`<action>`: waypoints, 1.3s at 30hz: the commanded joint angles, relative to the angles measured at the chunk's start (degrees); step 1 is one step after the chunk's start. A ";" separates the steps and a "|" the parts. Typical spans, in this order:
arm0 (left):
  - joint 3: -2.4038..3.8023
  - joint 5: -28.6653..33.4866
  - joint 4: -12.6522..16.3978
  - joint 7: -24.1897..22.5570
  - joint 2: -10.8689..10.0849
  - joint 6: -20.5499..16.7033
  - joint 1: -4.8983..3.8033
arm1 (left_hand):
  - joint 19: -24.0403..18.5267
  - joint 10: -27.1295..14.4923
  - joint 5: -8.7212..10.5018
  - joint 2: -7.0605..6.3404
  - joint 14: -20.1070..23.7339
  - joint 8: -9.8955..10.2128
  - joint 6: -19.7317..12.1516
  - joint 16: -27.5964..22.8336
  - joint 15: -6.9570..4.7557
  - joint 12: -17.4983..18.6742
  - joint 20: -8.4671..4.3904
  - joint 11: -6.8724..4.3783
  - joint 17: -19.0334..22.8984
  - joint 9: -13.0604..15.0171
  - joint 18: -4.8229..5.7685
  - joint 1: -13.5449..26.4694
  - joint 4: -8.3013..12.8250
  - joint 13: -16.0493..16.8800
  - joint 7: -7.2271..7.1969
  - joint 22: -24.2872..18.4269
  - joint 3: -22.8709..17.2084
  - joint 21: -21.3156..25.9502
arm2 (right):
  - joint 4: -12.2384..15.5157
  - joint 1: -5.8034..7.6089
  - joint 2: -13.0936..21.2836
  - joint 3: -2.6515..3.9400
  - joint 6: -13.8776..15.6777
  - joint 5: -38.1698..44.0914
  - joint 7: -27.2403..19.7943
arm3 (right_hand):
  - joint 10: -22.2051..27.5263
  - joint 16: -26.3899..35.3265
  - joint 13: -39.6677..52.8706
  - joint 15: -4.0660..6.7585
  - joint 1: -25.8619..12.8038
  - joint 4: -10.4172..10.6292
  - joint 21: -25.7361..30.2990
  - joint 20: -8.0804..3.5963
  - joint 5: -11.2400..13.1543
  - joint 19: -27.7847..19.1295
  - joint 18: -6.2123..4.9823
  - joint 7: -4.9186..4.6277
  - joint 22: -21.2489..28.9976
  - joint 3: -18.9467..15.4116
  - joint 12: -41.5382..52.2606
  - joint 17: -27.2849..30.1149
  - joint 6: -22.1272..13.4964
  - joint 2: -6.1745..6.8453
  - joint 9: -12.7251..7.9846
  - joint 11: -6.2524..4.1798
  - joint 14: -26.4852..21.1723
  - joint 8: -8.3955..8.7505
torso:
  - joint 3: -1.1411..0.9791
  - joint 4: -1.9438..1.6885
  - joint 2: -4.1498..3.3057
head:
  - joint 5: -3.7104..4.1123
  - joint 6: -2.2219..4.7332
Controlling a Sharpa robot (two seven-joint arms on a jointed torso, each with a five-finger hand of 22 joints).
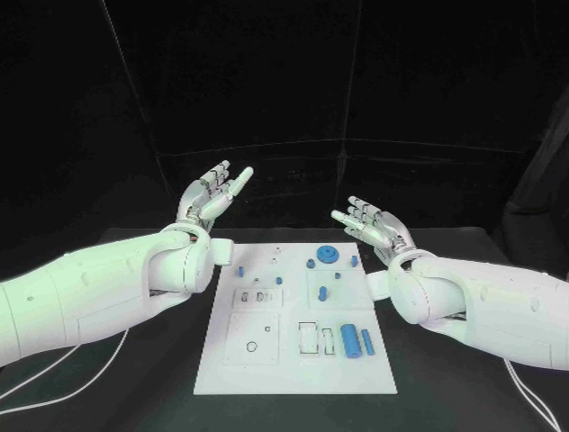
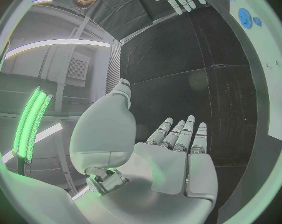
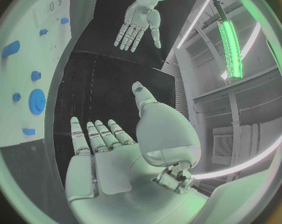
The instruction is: Assemble the parts on the task board
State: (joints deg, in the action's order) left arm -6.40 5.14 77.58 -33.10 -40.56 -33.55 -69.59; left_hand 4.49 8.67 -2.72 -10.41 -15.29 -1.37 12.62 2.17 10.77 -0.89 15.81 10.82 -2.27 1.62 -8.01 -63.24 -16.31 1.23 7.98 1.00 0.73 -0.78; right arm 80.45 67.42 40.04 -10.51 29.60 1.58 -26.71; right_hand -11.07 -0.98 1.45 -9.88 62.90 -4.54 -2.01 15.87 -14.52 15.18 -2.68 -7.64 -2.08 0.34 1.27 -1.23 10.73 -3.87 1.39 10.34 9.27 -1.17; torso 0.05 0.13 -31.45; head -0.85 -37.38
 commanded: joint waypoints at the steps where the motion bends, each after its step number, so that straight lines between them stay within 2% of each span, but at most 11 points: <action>1: -0.10 2.19 -0.42 -3.93 0.19 5.08 -0.32 | 0.46 1.11 -0.35 -0.05 -2.11 -0.42 1.23 0.57 0.84 -0.56 0.99 1.26 -0.34 0.17 -1.26 -2.67 -0.90 0.21 5.84 0.21 -0.31 -0.48 | -1.48 1.19 -0.71 -1.13 -11.35 2.53 1.69 | -3.88 -0.89 0.38 -1.50 5.20 -3.09 -0.72 0.98 -0.08 2.18 -0.99 -5.94 -0.40 0.33 0.62 -0.47 3.24 -0.17 0.37 1.30 3.81 -0.59 | 0.01 0.00 -0.01 | 0.00 0.00; 2: -0.10 2.19 -0.42 -3.93 0.19 5.08 -0.32 | 0.72 1.57 -0.33 0.14 -2.82 -0.47 1.52 0.78 1.00 -0.63 1.01 1.47 -0.45 0.20 -1.14 -2.82 -0.89 0.27 6.04 0.28 -0.50 -0.59 | -1.93 1.54 -0.92 -1.60 -12.41 2.71 1.85 | -4.92 -1.19 0.47 -1.74 5.65 -3.52 -0.92 0.97 0.02 2.93 -1.06 -6.18 -0.52 0.41 0.75 -0.63 3.92 -0.24 0.43 1.56 5.37 -0.66 | 0.01 0.00 -0.01 | 0.00 0.00; 5: -0.10 2.19 -0.42 -3.93 0.19 5.08 -0.32 | 3.03 5.94 -0.22 1.40 -8.39 -1.02 4.40 2.44 1.81 -1.44 1.06 2.72 -1.27 0.55 -0.41 -3.90 -0.83 0.76 7.07 0.83 -1.48 -1.48 | -2.97 2.36 -1.44 -2.71 -14.87 3.12 2.25 | -22.22 -5.50 2.07 -3.56 9.24 -6.64 -4.82 0.50 0.81 15.56 -3.66 -8.01 -2.53 1.29 4.52 -2.15 14.44 -0.60 1.55 3.97 21.92 -2.56 | 0.01 0.00 -0.01 | 0.00 0.00; 9: -0.10 2.19 -0.42 -3.93 0.19 5.08 -0.32 | 11.24 17.94 0.03 3.06 -21.00 -2.37 10.83 6.40 3.32 -4.18 0.96 4.62 -2.89 1.24 1.13 -9.21 -0.43 1.93 8.80 2.55 -2.84 -4.73 | -3.44 2.73 -1.67 -3.21 -15.98 3.31 2.42 | -34.32 -8.26 2.37 -2.10 11.02 -9.05 -8.47 0.72 1.11 24.40 -6.12 -7.21 -3.80 2.01 7.16 -2.49 24.81 -0.47 2.22 2.88 35.19 -4.22 | 0.01 0.00 -0.01 | 0.00 0.00; 10: -0.12 2.47 -0.93 -3.05 -2.11 8.89 -0.46 | 12.20 19.17 -0.02 3.31 -22.24 -2.59 11.76 6.75 3.22 -4.47 0.93 4.55 -3.02 1.35 1.11 -9.71 -0.24 2.03 8.79 2.72 -3.02 -5.09 | -7.22 3.47 -0.99 -3.10 -10.80 11.26 -0.10 | -35.25 -8.42 2.36 -1.80 11.27 -9.41 -8.80 0.71 1.24 25.06 -6.41 -7.03 -3.87 2.15 7.38 -2.49 26.26 -0.46 2.30 2.60 36.12 -4.45 | -0.04 0.13 -0.19 | 0.34 -0.34; 13: -0.12 1.72 -0.85 -2.93 -2.70 9.78 -0.46 | 16.51 28.30 -0.14 4.37 -26.27 -4.17 18.08 7.79 2.52 -6.85 0.91 3.80 -3.28 2.09 0.70 -12.13 0.42 2.86 8.66 3.37 -4.10 -6.54 | -7.71 3.94 -0.65 -3.10 -9.67 14.09 -0.01 | -37.92 -8.58 2.23 -0.92 11.98 -10.70 -9.73 0.67 1.66 27.12 -7.30 -6.48 -3.93 2.78 7.56 -2.44 30.93 -0.58 2.41 1.82 39.13 -4.85 | -0.07 0.13 -0.32 | 0.41 -0.27; 16: -0.13 1.11 -0.60 -2.71 -3.28 10.66 -0.46 | 30.88 37.44 -0.08 5.57 -32.38 -5.96 25.79 9.84 0.59 -9.23 0.78 2.71 -3.81 2.84 -1.22 -14.57 2.42 3.40 8.24 5.86 -5.03 -11.91 | -7.97 4.47 -0.30 -3.09 -9.44 16.91 0.33 | -40.85 -9.08 2.18 0.15 12.59 -11.82 -11.14 0.25 2.05 30.19 -7.93 -6.04 -4.15 3.67 7.62 -2.52 36.48 -0.75 2.57 1.00 43.21 -5.31 | -0.08 0.03 -0.66 | 0.53 -0.06; 26: -0.13 1.06 -0.57 -2.69 -3.34 10.75 -0.47 | 31.07 37.51 -0.09 5.59 -32.47 -5.98 25.90 9.86 0.56 -9.25 0.77 2.70 -3.82 2.85 -1.25 -14.60 2.45 3.40 8.25 5.89 -5.04 -11.98 | -7.99 4.52 -0.27 -3.09 -9.45 17.18 0.37 | -41.21 -9.19 2.18 0.30 12.68 -11.90 -11.38 0.12 2.09 30.70 -7.98 -6.00 -4.20 3.79 7.62 -2.54 37.19 -0.75 2.60 0.89 43.82 -5.38 | -0.11 0.02 -0.71 | 0.54 -0.06; 27: -0.13 -1.32 1.44 -2.45 -5.45 13.03 -0.50 | 43.86 48.61 -0.13 7.71 -44.59 -8.49 39.63 11.83 -3.02 -10.62 -1.38 -0.78 -4.35 3.20 -2.69 -15.91 7.57 2.75 5.38 5.89 -4.87 -14.72 | -8.61 6.36 0.42 -2.83 -10.38 26.58 2.13 | -50.45 -8.87 2.04 4.35 13.13 -12.06 -16.46 -4.39 2.19 40.59 -7.75 -4.39 -5.27 9.45 5.58 -2.62 45.39 1.00 2.39 -1.63 56.92 -4.54 | -0.07 -0.58 -2.60 | 1.16 0.37; 33: -0.13 -4.33 5.92 -1.39 -8.79 14.78 -0.65 | 48.53 52.73 -0.10 8.35 -50.50 -8.42 42.35 13.36 -4.87 -10.58 -3.04 -2.09 -5.78 2.85 -2.72 -15.77 8.95 2.79 4.25 5.83 -4.70 -15.58 | -9.33 7.48 0.31 1.03 -11.44 46.15 7.84 | -54.06 -10.54 2.21 6.38 13.60 -12.11 -20.15 -6.44 1.68 44.76 -7.83 -3.76 -6.97 10.77 5.66 -3.65 47.42 1.98 2.54 -2.84 62.90 -4.58 | 0.23 -0.94 -4.16 | 1.58 1.00; 39: -0.14 -5.70 10.65 -0.51 -11.48 15.67 -0.70 | 51.13 54.89 -0.09 8.75 -53.11 -7.81 43.72 13.60 -5.75 -9.73 -3.97 -2.80 -7.00 2.43 -2.65 -15.23 9.69 2.73 3.64 5.52 -4.49 -15.65 | -9.23 8.88 -0.58 2.47 -12.61 63.37 15.84 | -57.21 -14.24 2.22 8.90 13.67 -11.96 -26.65 -9.35 1.84 50.62 -7.86 -2.62 -10.33 10.69 5.54 -5.91 48.89 3.60 2.52 -4.37 71.35 -4.43 | 0.62 -1.66 -6.14 | 2.44 2.06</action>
State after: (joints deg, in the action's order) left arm -6.60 2.01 87.43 -34.25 -51.69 -20.31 -70.17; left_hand 55.30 63.19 -2.70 -2.17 -68.11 -9.37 55.95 15.48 5.03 -10.81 11.80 7.97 -9.18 4.10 -10.26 -78.46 -6.94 4.05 11.51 6.57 -3.66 -16.22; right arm 70.99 75.97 39.62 -8.14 18.58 48.93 -17.56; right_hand -66.13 -13.81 3.59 -2.38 76.48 -16.55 -25.65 8.07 -12.85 62.64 -9.83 -10.85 -11.04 10.44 7.08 -6.29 58.24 -1.15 3.84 6.88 76.06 -5.91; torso 0.38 -1.02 -36.14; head 1.21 -35.73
